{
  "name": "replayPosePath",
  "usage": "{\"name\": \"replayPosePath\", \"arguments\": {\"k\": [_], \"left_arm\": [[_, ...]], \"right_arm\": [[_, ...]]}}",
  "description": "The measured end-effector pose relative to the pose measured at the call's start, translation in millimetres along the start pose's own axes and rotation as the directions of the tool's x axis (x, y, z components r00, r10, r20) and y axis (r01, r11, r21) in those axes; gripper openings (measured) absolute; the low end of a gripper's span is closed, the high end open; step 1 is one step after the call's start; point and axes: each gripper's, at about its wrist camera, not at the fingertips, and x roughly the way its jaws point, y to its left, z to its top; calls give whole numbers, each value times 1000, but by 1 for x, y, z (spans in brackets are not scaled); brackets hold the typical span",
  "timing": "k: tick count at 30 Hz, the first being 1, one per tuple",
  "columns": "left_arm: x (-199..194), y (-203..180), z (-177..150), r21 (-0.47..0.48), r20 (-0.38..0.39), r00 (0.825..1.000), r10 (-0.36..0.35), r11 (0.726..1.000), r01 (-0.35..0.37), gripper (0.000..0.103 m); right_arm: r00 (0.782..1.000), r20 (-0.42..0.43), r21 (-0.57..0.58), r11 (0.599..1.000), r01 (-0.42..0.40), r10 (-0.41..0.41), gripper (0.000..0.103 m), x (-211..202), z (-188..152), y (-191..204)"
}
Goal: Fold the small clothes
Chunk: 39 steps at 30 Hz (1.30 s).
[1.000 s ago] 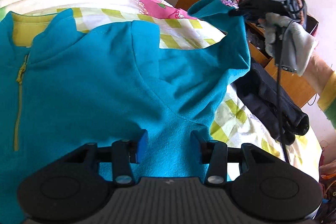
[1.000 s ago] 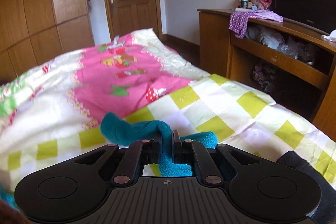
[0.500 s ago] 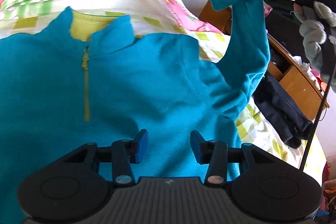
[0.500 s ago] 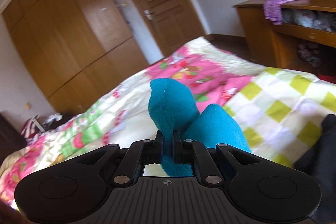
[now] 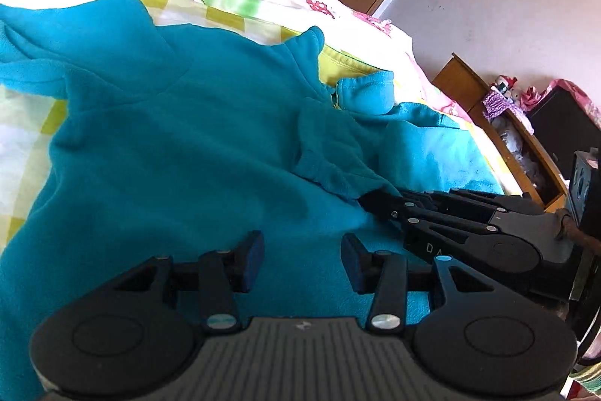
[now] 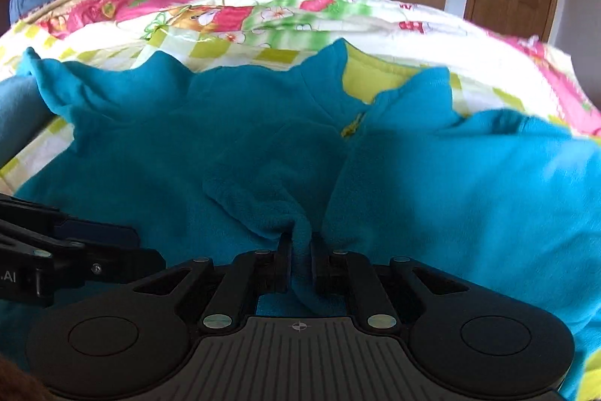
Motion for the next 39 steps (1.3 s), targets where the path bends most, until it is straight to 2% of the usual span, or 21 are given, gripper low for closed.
{"name": "replayPosePath", "arguments": {"k": [3,6,8,10,12,14,17,18,19,21,24,26,28,30,31,32,33,34,39], "left_arm": [[-4,-1,-1,61,12,1000,12,998,-13,57],[-13,-6,-4,127,41,998,48,990,-53,57],[-15,-3,-5,146,52,996,66,987,-73,56],[-16,3,-5,138,51,997,50,989,-56,56],[-19,10,-4,109,44,998,49,993,-53,56],[-22,15,-4,103,51,997,50,993,-55,56],[-29,20,-3,95,66,997,40,994,-46,57],[-29,21,-2,93,68,997,42,994,-49,57],[-30,23,-2,90,69,997,42,995,-48,57],[-31,26,-1,81,72,997,40,996,-46,57],[-34,31,0,60,78,996,35,997,-40,57],[-36,34,1,46,84,996,38,998,-42,57],[-38,37,1,33,91,995,47,998,-50,57],[-39,42,2,18,90,995,51,998,-53,57],[-40,44,2,9,87,995,51,999,-52,57],[-39,46,2,2,84,995,51,999,-51,57],[-39,47,3,-3,83,995,49,999,-48,57],[-40,48,3,-7,83,996,45,999,-44,57],[-37,46,2,3,89,995,54,999,-54,57]], "right_arm": [[997,55,-154,986,68,-60,16,-6,4,16],[994,83,-244,966,83,-64,27,-8,9,35],[989,122,-332,935,122,-85,34,-10,9,51],[979,163,-433,882,184,-124,48,-2,9,67],[981,136,-466,864,189,-140,49,12,12,72],[990,70,-447,883,144,-126,46,25,18,72],[991,-7,-372,920,122,-134,44,41,25,67],[991,-19,-342,933,115,-129,33,44,27,64],[992,-43,-295,950,100,-118,6,44,31,62],[995,-46,-183,980,80,-89,6,35,43,56],[997,69,-90,995,36,-30,6,4,74,60],[987,157,-91,996,0,14,6,-13,93,72],[972,224,-141,989,-37,69,6,-20,102,88],[977,198,-198,980,-36,75,6,-4,97,102],[986,150,-209,977,-41,74,7,10,90,107],[993,79,-212,975,-72,90,7,25,83,108],[992,-12,-202,972,-124,124,13,39,76,109],[986,-67,-178,970,-164,155,14,46,69,109],[977,-25,-105,972,-212,210,21,34,63,100]]}}
